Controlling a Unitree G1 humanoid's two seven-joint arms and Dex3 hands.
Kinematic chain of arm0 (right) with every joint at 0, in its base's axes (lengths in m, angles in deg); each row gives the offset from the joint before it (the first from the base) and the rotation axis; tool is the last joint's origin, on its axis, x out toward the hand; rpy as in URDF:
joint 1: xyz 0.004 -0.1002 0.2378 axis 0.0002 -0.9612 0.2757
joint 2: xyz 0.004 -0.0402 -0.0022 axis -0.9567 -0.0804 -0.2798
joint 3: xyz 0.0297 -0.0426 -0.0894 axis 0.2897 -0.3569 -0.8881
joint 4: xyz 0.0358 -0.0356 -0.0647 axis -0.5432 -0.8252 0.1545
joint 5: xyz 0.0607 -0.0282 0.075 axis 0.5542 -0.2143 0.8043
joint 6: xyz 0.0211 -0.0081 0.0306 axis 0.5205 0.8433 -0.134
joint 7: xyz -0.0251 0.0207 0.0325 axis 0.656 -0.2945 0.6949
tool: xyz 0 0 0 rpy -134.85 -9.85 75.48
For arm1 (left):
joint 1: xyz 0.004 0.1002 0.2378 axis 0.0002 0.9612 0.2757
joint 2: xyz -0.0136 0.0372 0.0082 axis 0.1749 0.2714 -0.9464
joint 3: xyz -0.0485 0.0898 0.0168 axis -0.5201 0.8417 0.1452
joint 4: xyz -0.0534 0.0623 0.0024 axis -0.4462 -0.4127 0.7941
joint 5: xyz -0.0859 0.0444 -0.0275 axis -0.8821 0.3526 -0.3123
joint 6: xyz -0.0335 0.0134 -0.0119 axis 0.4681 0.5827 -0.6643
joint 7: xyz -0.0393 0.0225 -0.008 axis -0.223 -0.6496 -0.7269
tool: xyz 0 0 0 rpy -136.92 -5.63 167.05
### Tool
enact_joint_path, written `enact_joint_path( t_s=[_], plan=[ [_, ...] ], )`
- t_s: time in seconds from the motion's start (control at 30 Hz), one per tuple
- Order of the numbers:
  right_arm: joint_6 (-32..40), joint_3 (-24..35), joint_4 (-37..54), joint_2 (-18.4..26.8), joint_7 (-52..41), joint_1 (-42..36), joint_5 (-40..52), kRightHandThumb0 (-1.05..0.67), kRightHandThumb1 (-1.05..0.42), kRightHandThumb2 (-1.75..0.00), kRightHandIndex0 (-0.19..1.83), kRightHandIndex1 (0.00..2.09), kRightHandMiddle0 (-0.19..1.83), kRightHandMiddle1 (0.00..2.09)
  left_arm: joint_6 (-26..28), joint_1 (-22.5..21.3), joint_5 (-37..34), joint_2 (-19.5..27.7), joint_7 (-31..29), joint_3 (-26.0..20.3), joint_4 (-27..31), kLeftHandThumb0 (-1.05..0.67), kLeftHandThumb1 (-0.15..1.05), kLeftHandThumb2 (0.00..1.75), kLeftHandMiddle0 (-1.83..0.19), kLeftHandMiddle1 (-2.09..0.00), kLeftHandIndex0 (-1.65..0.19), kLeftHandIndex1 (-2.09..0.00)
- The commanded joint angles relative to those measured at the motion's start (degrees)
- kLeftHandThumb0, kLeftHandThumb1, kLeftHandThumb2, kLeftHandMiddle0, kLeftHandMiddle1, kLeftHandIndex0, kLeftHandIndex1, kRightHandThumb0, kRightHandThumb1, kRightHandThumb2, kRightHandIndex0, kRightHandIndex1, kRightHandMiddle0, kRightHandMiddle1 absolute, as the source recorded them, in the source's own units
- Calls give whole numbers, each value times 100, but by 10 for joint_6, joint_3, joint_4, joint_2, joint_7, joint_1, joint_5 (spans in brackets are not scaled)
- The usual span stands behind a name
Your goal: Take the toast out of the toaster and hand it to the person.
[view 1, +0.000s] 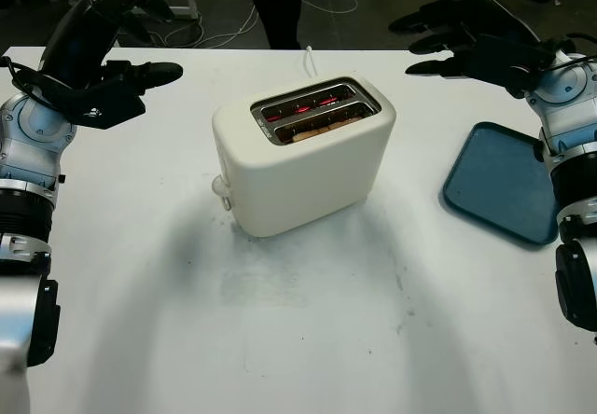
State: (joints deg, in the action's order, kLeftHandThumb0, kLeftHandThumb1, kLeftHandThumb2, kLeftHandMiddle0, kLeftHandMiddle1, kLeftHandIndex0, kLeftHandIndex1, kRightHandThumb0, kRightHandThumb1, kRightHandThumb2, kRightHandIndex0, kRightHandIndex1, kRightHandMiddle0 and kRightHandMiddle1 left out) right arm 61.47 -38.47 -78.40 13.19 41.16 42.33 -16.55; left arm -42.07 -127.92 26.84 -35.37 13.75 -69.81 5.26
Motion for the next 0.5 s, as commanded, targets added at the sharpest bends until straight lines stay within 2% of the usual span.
enact_joint_path(
  t_s=[0.0,0.47],
  plan=[
    [8,6,10,5,-1,-7,8,-30,-89,0,77,2,70,0,16,11,-7,-1,-5,-8,19,-105,92,20,-25,-149,-10,-143],
    [9,6,12,6,-4,-6,2,-30,-89,0,78,2,70,0,51,36,-8,1,-12,-12,78,-103,92,15,-30,-140,-16,-132]
  ],
)
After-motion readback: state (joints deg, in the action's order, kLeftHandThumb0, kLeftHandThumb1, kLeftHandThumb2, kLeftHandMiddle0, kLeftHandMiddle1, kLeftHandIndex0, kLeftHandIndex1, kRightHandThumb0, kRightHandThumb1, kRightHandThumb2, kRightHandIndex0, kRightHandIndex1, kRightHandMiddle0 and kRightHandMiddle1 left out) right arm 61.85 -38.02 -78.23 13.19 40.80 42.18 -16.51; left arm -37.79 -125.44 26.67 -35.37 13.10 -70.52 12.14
